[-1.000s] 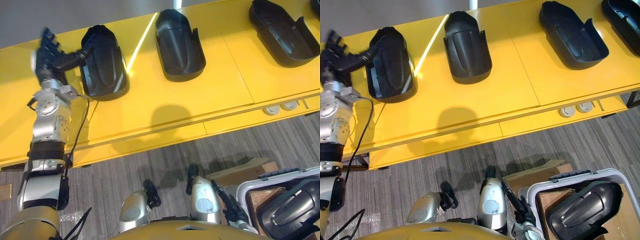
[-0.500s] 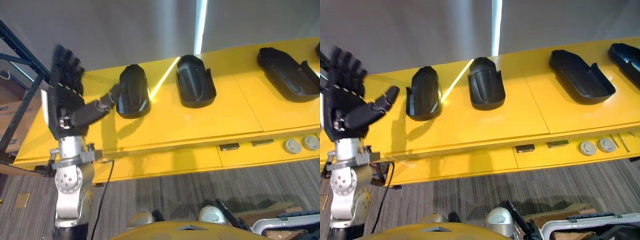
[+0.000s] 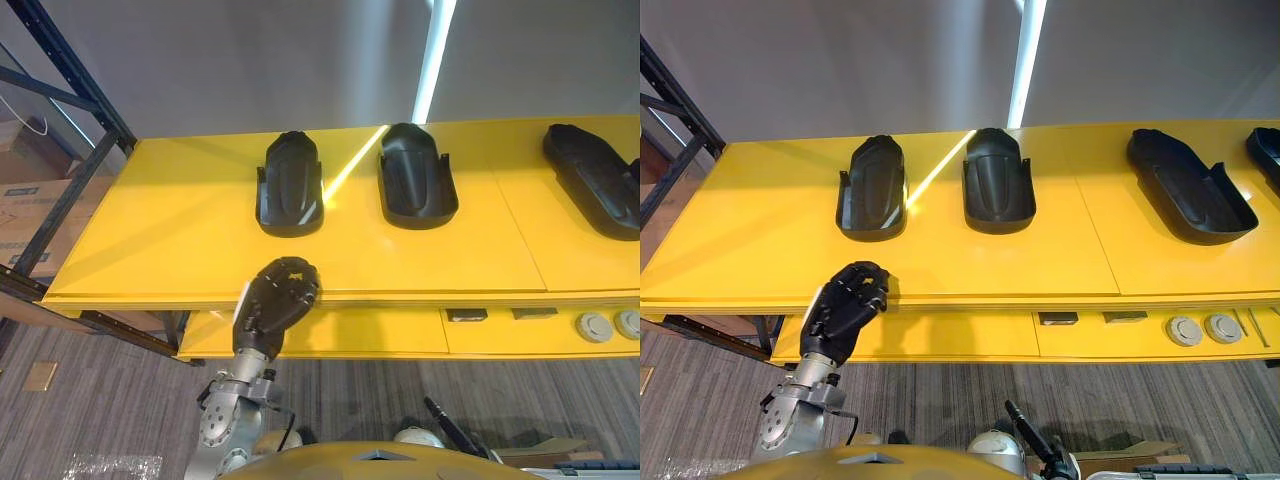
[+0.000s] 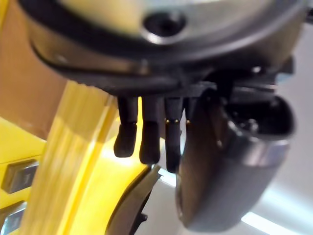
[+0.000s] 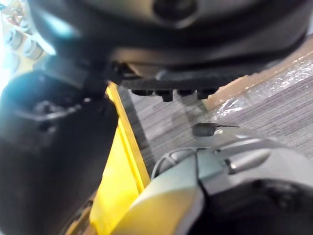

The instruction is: Walk over and take three plastic housings, then place them on the shelf

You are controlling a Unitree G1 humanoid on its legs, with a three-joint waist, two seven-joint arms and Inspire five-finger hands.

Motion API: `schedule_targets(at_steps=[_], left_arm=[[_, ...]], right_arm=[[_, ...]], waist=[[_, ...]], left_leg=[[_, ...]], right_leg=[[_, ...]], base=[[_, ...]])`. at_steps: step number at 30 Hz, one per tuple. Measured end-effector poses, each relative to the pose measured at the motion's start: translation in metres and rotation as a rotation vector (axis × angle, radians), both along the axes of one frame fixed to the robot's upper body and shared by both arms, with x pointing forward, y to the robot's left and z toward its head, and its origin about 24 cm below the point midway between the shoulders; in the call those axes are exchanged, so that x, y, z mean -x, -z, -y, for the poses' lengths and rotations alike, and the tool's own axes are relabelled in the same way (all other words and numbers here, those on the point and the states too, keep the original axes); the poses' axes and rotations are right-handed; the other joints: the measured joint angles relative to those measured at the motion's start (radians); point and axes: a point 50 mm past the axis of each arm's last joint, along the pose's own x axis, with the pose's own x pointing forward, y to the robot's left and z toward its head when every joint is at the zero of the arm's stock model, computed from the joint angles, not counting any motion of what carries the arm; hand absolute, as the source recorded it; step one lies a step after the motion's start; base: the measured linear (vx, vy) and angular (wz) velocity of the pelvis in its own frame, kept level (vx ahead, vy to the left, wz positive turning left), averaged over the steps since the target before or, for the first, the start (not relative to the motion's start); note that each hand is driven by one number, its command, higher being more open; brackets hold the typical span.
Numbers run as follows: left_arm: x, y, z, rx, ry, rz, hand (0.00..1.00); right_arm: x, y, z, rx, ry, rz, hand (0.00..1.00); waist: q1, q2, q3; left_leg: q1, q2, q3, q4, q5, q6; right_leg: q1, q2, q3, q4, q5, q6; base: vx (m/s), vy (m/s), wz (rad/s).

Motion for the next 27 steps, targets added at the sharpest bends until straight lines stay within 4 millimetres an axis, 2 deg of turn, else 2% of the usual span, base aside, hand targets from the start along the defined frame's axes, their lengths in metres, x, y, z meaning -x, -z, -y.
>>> schedule_targets(at_steps=[9, 22, 27], left_arm=[[-0.001, -0.001, 0.003, -0.002, -0.013, -0.009, 0.00], [-0.022, -0.017, 0.006, -0.051, -0.115, 0.044, 0.00], [-0.033, -0.024, 0.007, -0.099, -0.126, 0.067, 0.00]], right_arm=[[-0.003, 0.001, 0.001, -0.009, 0.021, -0.007, 1.00], [-0.004, 0.002, 0.000, -0.024, 0.014, -0.001, 1.00], [-0.009, 0.002, -0.004, -0.032, 0.005, 0.011, 1.00]], waist=[[-0.002, -0.003, 0.001], [-0.009, -0.010, 0.006], [-0.016, -0.025, 0.015]], left_leg=[[0.016, -0.004, 0.006, -0.063, 0.031, -0.005], [0.024, -0.007, 0.022, -0.080, 0.032, -0.006], [0.013, -0.007, 0.035, -0.079, 0.031, -0.006]], right_leg=[[-0.012, 0.006, 0.000, -0.005, -0.001, -0.002], [-0.022, 0.009, 0.020, -0.010, 0.000, 0.000], [-0.046, 0.008, 0.038, 0.000, 0.000, -0.001]], base=[[0.00, 0.003, -0.02], [0.02, 0.010, -0.03], [0.00, 0.016, -0.08]])
